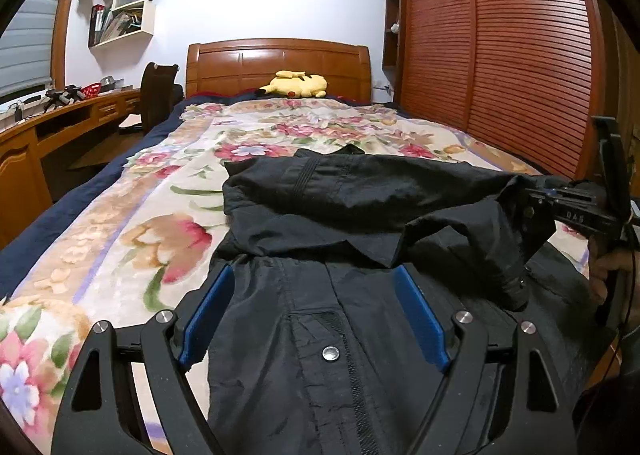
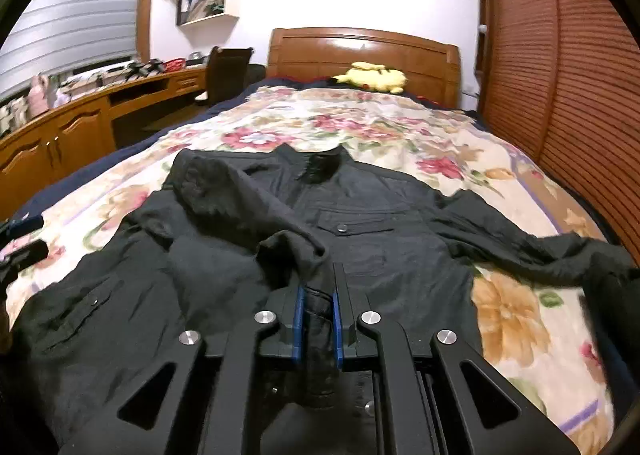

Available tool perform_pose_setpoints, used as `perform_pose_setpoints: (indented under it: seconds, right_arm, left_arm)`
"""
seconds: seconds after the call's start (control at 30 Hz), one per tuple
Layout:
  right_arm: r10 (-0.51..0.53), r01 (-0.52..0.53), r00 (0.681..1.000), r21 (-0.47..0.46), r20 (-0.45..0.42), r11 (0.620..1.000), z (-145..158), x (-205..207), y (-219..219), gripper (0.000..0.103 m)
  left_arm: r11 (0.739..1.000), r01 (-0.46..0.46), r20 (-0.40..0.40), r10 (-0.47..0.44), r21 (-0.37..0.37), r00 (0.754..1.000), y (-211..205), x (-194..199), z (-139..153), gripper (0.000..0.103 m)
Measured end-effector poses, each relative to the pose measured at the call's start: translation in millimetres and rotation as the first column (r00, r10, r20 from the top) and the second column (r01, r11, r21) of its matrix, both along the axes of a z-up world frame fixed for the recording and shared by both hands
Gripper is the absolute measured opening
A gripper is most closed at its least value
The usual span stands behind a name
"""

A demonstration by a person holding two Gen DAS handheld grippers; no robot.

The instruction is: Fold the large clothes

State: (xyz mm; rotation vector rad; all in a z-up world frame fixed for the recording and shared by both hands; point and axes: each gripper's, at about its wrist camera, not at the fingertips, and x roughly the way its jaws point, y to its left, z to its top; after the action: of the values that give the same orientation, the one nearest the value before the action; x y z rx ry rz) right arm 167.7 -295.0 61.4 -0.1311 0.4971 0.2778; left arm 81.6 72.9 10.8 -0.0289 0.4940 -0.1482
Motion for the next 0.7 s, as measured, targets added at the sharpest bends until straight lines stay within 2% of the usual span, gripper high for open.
perform_pose_setpoints:
  seconds: [0.1, 0.17, 0.23, 0.33, 0.5, 0.7]
  right_arm:
    - [-0.037, 0.037, 0.999, -0.025, 0.004, 0.999, -2.8, -6.6, 9.6, 0.028]
    - [-0.063, 0.064, 0.998, -0.043, 0.023, 0.997, 0.8, -14.6, 12.7, 0.051]
    - [-0.065, 0.066, 0.998, -0.032, 0.026, 0.997, 1.3, -19.0, 17.7, 0.06]
    - [-0.058, 0.058, 0.998, -0.016, 0.016, 0.998, -4.0, -20.3, 18.7, 0.06]
    - [0.045, -0.045, 0.998, -0.011, -0.032, 0.999, -12.8, -23.2, 27.0, 0.06]
    - [0.172, -0.176, 0.975, -0.014, -0.14, 0.984, -33.2, -10.3, 36.7, 0.06]
  left_arm:
    - [1.0, 0.004, 0.001, -0.004, 0.001, 1.0, -3.0, 0.6, 0.4, 0.083]
    - [1.0, 0.006, 0.004, -0.006, -0.001, 1.0, -3.7, 0.2, 0.5, 0.083]
    - [1.0, 0.007, 0.004, -0.007, -0.003, 1.0, -3.7, 0.3, 0.3, 0.083]
    - [1.0, 0.01, 0.0, -0.01, -0.006, 1.0, -5.7, 2.7, -0.1, 0.083]
    - [1.0, 0.021, 0.0, -0.021, -0.004, 1.0, -10.1, 5.4, -0.1, 0.083]
    - [0.999, 0.033, -0.016, -0.033, 0.001, 0.999, -15.1, 10.5, -4.7, 0.083]
